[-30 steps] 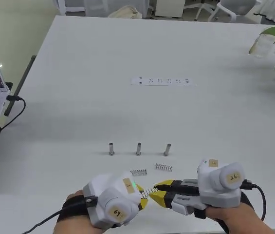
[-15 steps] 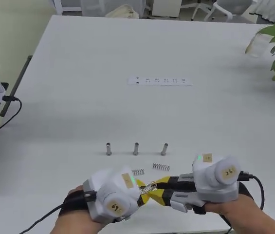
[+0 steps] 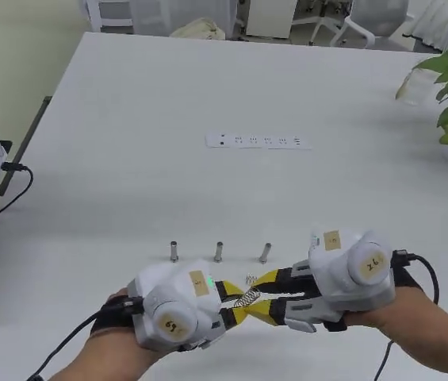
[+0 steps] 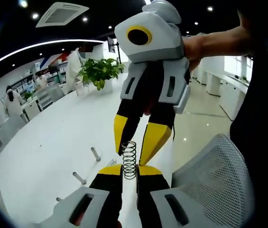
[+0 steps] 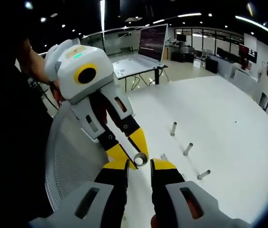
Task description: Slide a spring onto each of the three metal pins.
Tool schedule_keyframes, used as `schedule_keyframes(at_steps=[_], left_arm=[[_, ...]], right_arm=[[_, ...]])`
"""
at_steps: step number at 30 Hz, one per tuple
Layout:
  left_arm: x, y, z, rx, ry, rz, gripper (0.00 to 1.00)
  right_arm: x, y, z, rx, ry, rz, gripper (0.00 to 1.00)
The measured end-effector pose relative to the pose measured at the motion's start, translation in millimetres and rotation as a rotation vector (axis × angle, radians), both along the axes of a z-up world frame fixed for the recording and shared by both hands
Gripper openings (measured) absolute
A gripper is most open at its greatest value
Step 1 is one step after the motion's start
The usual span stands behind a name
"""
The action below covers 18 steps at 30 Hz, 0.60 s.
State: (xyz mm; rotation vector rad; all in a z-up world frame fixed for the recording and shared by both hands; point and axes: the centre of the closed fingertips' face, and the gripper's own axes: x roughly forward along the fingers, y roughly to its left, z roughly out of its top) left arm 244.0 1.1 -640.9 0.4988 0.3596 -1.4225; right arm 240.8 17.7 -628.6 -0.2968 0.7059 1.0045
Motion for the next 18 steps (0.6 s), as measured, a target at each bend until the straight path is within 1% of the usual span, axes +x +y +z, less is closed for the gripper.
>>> schedule_keyframes(at_steps=[3, 6, 7, 9, 11, 12, 18], left_arm=[[-1.2, -0.8, 1.4, 0.000, -0.007, -0.012, 0.02], [-3.1, -1.7, 1.6, 0.002, -0.012, -0.027, 0.02], [-4.2, -2.1, 1.7, 0.004, -0.015, -0.036, 0.02], [-5.5, -2.9, 2.6, 0.005, -0.020, -0.048, 0.02], [-5.9, -3.5, 4.1, 0.006, -0.025, -0.058, 0.02], [-5.7, -3.7, 4.2, 0.007, -0.027, -0.060, 0.02], [-4.7, -3.1, 6.0, 0.005, -0.026, -0.069, 0.02]], right_arm=[[-0.4, 0.2, 1.1, -0.043, -0.008, 0.052, 0.17], [-4.0, 0.8, 1.1, -0.089, -0.007, 0.113, 0.16], [-7.1, 1.9, 1.5, -0.123, -0.012, 0.165, 0.16], [-9.1, 1.8, 1.3, -0.162, -0.014, 0.215, 0.16], [-9.5, 1.4, 1.1, -0.192, -0.018, 0.246, 0.16], [-8.2, 1.8, 1.2, -0.202, -0.025, 0.254, 0.16], [-7.9, 2.6, 3.2, -0.214, -0.032, 0.289, 0.15]])
